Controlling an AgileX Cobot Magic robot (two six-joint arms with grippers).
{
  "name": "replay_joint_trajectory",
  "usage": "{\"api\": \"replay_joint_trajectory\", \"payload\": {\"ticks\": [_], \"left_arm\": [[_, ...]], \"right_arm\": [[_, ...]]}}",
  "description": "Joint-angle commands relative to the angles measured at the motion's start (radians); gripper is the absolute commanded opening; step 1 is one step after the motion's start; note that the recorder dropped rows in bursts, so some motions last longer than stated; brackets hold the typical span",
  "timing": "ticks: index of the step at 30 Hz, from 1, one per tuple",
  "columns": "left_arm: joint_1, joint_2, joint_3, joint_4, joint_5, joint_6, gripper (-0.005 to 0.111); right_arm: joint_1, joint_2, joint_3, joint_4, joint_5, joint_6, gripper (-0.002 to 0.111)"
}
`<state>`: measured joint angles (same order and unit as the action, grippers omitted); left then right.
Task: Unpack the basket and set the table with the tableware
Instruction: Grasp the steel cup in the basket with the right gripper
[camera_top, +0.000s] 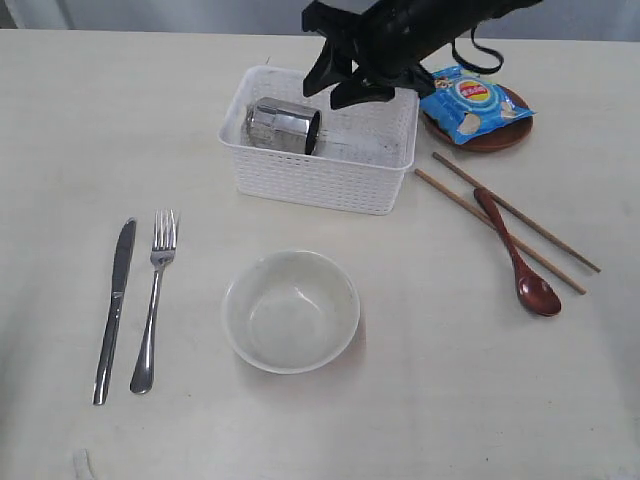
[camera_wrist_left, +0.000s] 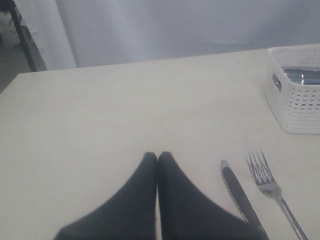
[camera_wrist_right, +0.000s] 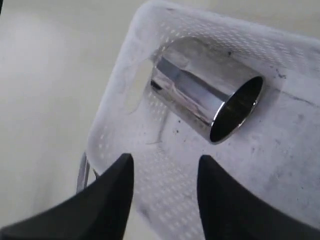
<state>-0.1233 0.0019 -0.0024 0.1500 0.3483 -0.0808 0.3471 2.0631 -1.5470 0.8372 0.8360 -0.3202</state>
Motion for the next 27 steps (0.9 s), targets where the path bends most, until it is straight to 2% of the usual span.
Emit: {"api": "replay_joint_trajectory", "payload": {"ticks": [1,9,17,19,23,27], "left_arm": [[-0.005,-0.002,0.002,0.002,-0.001,-0.002,0.000],[-0.005,-0.002,0.002,0.002,-0.001,-0.002,0.000],[-0.005,-0.002,0.002,0.002,-0.001,-0.002,0.000],[-0.005,-0.002,0.002,0.002,-0.001,-0.002,0.000],[-0.005,-0.002,0.002,0.002,-0.001,-0.002,0.000],[-0.005,-0.002,0.002,0.002,-0.001,-0.002,0.000]], "right_arm": [[-0.005,0.091,-0.039,0.083,0.004,-0.044,0.040],[-0.005,0.184,-0.073,0.193,-0.027,-0.100,0.040],[-0.005,0.191,-0.073,0.220,-0.082,-0.166,0.038],[-0.005,0.191,-0.073,0.241,-0.082,-0.198,0.031],[-0.005,0.191,-0.073,0.295,-0.077,-0.256,0.002],[-0.005,0.191,-0.073,0.344,-0.063,-0.306,0.000]]}}
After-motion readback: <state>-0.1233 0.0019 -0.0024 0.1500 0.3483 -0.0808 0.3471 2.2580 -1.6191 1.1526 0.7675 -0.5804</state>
